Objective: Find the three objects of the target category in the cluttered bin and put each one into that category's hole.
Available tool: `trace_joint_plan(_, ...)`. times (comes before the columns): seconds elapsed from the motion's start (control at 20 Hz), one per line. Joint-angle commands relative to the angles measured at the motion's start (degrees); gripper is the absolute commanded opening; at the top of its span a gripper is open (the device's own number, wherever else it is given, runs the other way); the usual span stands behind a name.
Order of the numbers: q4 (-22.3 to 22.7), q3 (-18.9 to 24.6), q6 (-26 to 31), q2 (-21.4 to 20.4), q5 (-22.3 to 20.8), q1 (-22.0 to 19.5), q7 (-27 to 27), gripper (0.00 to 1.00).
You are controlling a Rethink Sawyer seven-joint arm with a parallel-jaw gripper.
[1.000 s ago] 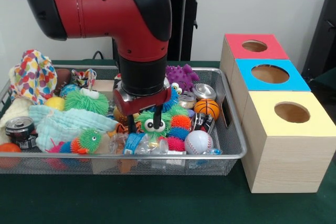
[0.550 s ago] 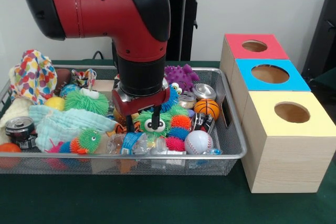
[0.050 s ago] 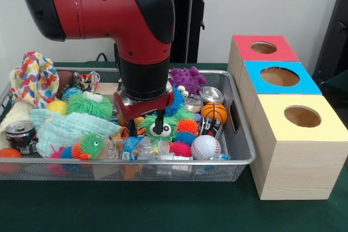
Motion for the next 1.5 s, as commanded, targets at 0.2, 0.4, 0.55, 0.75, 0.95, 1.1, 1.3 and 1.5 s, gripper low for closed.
trace_joint_plan(0.2, -2.75, -3.16, 5.95, 0.60, -3.74, -0.50, -9.84, 1.00)
trace_joint_plan(0.4, -3.05, -3.68, 6.14, 0.83, -3.76, -0.09, -9.45, 1.00)
trace_joint_plan(0.55, -3.66, -4.65, 5.96, 0.63, -4.50, 0.65, -8.60, 1.00)
trace_joint_plan(0.75, -3.66, -5.48, 5.38, 0.12, -4.74, 1.09, -8.27, 1.00)
trace_joint_plan(0.95, -4.02, -6.30, 4.97, 0.12, -4.56, 1.41, -7.95, 1.00)
trace_joint_plan(1.1, -4.17, -6.52, 4.98, 0.39, -4.29, 1.58, -8.09, 1.00)
trace_joint_plan(1.3, -3.97, -6.97, 6.65, 0.73, -3.15, 1.63, -7.94, 1.00)
trace_joint_plan(1.5, -2.66, -6.21, 9.00, 1.64, 0.08, 0.24, -7.94, 1.00)
